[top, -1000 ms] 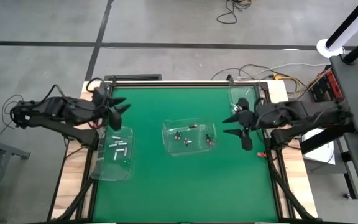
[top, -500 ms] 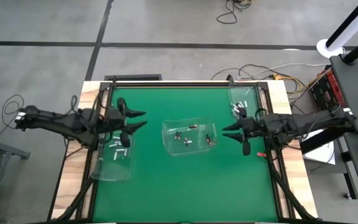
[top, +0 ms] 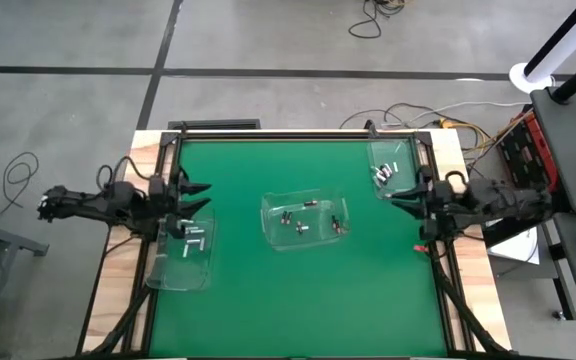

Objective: Sort batteries
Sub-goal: Return to Home Position

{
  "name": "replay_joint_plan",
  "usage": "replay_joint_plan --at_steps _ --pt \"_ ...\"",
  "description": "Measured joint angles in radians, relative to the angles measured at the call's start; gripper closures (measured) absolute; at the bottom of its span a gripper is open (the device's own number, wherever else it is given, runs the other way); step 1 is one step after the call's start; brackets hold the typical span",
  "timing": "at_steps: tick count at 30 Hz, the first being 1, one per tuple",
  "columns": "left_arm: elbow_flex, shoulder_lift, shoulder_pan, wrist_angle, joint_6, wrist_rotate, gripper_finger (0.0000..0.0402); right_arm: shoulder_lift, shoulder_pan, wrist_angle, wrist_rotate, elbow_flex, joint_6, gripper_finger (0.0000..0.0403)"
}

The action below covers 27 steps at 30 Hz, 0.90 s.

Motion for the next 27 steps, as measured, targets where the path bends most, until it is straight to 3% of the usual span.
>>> replay_joint_plan --at_steps 3,5,7,12,16,22,27 --pt "-0.062 -0.132 0.000 0.000 0.000 0.061 0.0246 -0.112 0.000 0.075 0.002 -0.052 -0.060 0.0330" --pt "-0.102 -0.213 0.000 -0.012 0.007 0.106 0.0246 -0.117 0.000 0.116 0.014 -0.073 -0.049 0.0326" --pt "-0.130 -0.211 0.001 -0.024 0.020 0.110 0.0246 -0.103 -0.001 0.113 0.023 -0.090 -0.019 0.0323" --pt "-0.213 -0.211 0.007 -0.005 -0.026 0.113 0.0246 -0.073 0.000 0.451 -0.044 -0.254 0.005 0.0314" --pt "-0.247 -0.211 0.006 0.002 -0.070 0.196 0.0246 -0.078 0.000 0.669 -0.055 -0.381 0.036 0.0310" --pt "-0.249 -0.211 0.006 -0.055 -0.056 0.285 0.0246 -0.078 0.000 0.647 -0.049 -0.377 0.058 0.0316" --pt "-0.249 -0.211 0.006 -0.085 -0.011 0.284 0.0246 -0.069 -0.001 0.568 -0.049 -0.376 0.015 0.0328"
